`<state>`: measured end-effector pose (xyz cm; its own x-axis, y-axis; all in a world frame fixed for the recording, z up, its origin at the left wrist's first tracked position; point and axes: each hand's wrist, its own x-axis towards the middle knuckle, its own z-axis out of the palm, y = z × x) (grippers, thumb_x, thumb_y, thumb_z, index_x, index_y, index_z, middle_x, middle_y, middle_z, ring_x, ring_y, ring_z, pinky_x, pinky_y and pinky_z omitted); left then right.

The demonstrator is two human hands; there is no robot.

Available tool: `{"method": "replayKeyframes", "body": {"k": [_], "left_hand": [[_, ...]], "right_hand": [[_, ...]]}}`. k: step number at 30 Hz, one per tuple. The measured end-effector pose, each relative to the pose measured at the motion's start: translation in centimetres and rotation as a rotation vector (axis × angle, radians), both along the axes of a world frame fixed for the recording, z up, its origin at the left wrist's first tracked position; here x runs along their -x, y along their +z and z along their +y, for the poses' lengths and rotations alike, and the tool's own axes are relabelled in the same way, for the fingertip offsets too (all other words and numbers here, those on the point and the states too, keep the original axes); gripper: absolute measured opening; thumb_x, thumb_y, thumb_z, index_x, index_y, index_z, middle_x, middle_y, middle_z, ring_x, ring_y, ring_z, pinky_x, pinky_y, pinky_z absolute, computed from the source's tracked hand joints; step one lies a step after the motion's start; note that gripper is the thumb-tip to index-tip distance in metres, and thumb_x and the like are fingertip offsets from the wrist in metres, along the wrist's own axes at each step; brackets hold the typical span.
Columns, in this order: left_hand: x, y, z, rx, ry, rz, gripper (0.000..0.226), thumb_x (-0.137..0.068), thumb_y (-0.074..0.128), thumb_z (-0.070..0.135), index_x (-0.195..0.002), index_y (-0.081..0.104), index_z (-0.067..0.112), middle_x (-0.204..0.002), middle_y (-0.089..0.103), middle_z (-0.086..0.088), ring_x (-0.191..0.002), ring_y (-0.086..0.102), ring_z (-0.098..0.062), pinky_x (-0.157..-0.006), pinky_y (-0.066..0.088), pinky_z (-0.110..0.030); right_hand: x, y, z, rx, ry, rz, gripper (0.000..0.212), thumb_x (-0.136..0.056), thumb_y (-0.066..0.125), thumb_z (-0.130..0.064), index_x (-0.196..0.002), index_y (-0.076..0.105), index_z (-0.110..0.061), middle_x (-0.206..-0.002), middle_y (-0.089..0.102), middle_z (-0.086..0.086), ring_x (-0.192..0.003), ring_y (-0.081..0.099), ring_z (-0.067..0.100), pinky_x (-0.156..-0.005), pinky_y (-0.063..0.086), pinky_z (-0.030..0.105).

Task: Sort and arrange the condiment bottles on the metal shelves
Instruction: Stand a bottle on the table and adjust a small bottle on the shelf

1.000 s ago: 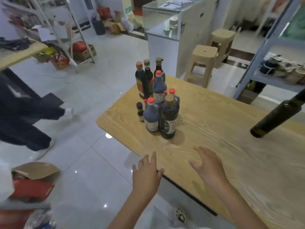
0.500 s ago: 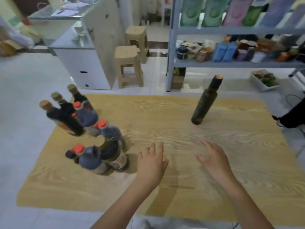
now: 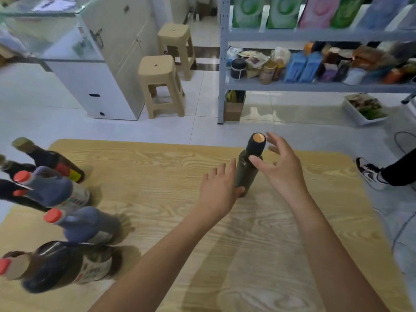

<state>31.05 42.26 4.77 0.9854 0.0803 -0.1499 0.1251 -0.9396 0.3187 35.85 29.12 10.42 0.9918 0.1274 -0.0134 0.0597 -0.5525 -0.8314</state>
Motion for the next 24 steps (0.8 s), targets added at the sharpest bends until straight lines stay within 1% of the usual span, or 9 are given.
{"method": "replayKeyframes", "body": {"k": [2, 4, 7, 10, 14, 17, 20, 22, 24], "left_hand": [[-2.1, -0.3, -0.3, 0.133, 0.036, -0.003, 0.071, -0.088, 0.059, 0.043, -0.145, 0.025, 0.02, -0.134, 0.05, -0.004, -0.121, 0.048, -0.027, -0.091, 0.044, -0.041], [-3.3, -0.6, -0.7, 0.356, 0.106, -0.005, 0.06, -0.084, 0.066, 0.036, -0.133, 0.038, 0.02, -0.122, 0.058, -0.001, -0.111, 0.055, -0.023, -0.083, 0.048, -0.04], [-3.6, -1.3, -1.2, 0.563, 0.177, -0.025, 0.052, -0.08, 0.072, 0.028, -0.123, 0.043, 0.018, -0.114, 0.063, 0.0, -0.099, 0.06, -0.021, -0.077, 0.051, -0.041], [-3.0, -1.8, -1.2, 0.625, 0.191, -0.063, 0.048, -0.08, 0.072, 0.024, -0.118, 0.044, 0.018, -0.105, 0.063, 0.004, -0.092, 0.06, -0.018, -0.073, 0.051, -0.038], [-1.7, -1.2, -0.5, 0.671, 0.227, -0.08, 0.039, -0.08, 0.071, 0.02, -0.107, 0.042, 0.023, -0.091, 0.057, 0.012, -0.084, 0.057, -0.013, -0.069, 0.047, -0.031], [0.6, -0.3, 0.5, 0.695, 0.251, -0.11, 0.043, -0.079, 0.072, 0.02, -0.112, 0.045, 0.022, -0.094, 0.058, 0.014, -0.086, 0.057, -0.01, -0.072, 0.049, -0.031], [4.0, 0.8, 2.2, 0.729, 0.298, -0.163, 0.044, -0.079, 0.073, 0.02, -0.112, 0.046, 0.027, -0.094, 0.058, 0.019, -0.085, 0.057, -0.006, -0.071, 0.048, -0.026], [6.9, 1.5, 3.6, 0.741, 0.336, -0.195, 0.045, -0.078, 0.074, 0.022, -0.109, 0.043, 0.033, -0.093, 0.059, 0.02, -0.085, 0.057, -0.002, -0.07, 0.046, -0.023], [10.3, 2.3, 5.1, 0.751, 0.372, -0.236, 0.048, -0.077, 0.075, 0.026, -0.11, 0.042, 0.037, -0.098, 0.06, 0.021, -0.091, 0.057, 0.0, -0.075, 0.044, -0.021]], "right_hand": [[-1.1, -0.4, 0.7, -0.059, 0.065, -0.008, 0.057, -0.081, 0.071, -0.027, -0.133, 0.046, -0.031, -0.131, 0.052, -0.013, -0.116, 0.047, 0.004, -0.099, 0.044, 0.033], [-1.6, -0.8, 1.2, -0.099, 0.097, -0.008, 0.044, -0.083, 0.07, -0.023, -0.123, 0.052, -0.029, -0.116, 0.059, -0.012, -0.106, 0.053, 0.004, -0.093, 0.047, 0.027], [-1.8, -1.3, 1.6, -0.094, 0.087, -0.035, 0.032, -0.084, 0.068, -0.024, -0.112, 0.052, -0.026, -0.1, 0.06, -0.011, -0.093, 0.055, 0.007, -0.08, 0.048, 0.021], [-1.4, -1.6, 1.7, -0.069, 0.088, -0.07, 0.032, -0.085, 0.068, -0.023, -0.111, 0.052, -0.025, -0.096, 0.058, -0.012, -0.09, 0.053, 0.005, -0.077, 0.045, 0.019], [-0.2, -1.3, 2.3, -0.066, 0.153, -0.072, 0.032, -0.082, 0.07, -0.022, -0.11, 0.054, -0.024, -0.091, 0.057, -0.017, -0.089, 0.053, 0.006, -0.081, 0.046, 0.023], [1.3, -0.3, 3.3, -0.074, 0.199, -0.079, 0.03, -0.082, 0.071, -0.021, -0.106, 0.053, -0.027, -0.089, 0.056, -0.021, -0.087, 0.054, 0.005, -0.082, 0.049, 0.026], [3.7, 1.3, 5.0, -0.071, 0.292, -0.103, 0.031, -0.081, 0.071, -0.021, -0.101, 0.05, -0.033, -0.087, 0.056, -0.025, -0.084, 0.056, 0.001, -0.081, 0.048, 0.023], [6.0, 2.4, 6.4, -0.061, 0.362, -0.117, 0.032, -0.08, 0.072, -0.023, -0.103, 0.052, -0.032, -0.089, 0.058, -0.022, -0.088, 0.058, 0.007, -0.082, 0.047, 0.022], [8.7, 3.6, 8.0, -0.062, 0.416, -0.134, 0.033, -0.079, 0.073, -0.023, -0.106, 0.055, -0.03, -0.091, 0.061, -0.016, -0.091, 0.059, 0.012, -0.084, 0.047, 0.024]]}}
